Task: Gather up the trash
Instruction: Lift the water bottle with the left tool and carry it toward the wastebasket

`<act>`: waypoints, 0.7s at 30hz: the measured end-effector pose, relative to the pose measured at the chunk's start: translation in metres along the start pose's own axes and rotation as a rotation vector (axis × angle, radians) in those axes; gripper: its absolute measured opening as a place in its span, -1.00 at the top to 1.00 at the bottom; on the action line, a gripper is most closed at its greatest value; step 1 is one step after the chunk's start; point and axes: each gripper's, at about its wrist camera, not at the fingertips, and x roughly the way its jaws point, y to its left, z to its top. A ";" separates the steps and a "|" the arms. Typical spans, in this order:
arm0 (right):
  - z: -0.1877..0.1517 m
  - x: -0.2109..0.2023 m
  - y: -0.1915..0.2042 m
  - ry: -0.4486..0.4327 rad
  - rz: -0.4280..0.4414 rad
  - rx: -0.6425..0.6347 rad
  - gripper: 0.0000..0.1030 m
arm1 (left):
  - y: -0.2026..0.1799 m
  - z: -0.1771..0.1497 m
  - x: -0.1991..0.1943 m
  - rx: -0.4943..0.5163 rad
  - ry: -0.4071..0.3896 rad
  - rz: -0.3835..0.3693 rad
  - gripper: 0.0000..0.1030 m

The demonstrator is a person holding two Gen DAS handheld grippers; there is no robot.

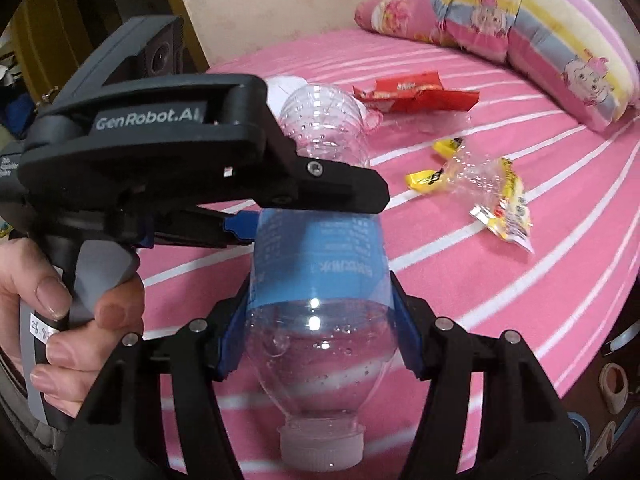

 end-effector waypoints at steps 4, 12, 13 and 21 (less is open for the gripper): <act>-0.015 -0.038 0.004 -0.034 -0.008 0.009 -0.20 | -0.035 -0.028 -0.014 0.046 -0.008 -0.005 -0.22; -0.043 -0.119 -0.003 -0.113 -0.079 0.017 -0.20 | -0.110 -0.070 -0.016 0.137 0.004 -0.056 -0.22; -0.047 -0.128 -0.004 -0.123 -0.090 0.014 -0.20 | -0.119 -0.075 -0.015 0.149 0.007 -0.064 -0.22; -0.090 -0.197 -0.034 -0.168 -0.182 0.043 -0.20 | -0.190 -0.122 0.012 0.253 0.075 -0.108 -0.22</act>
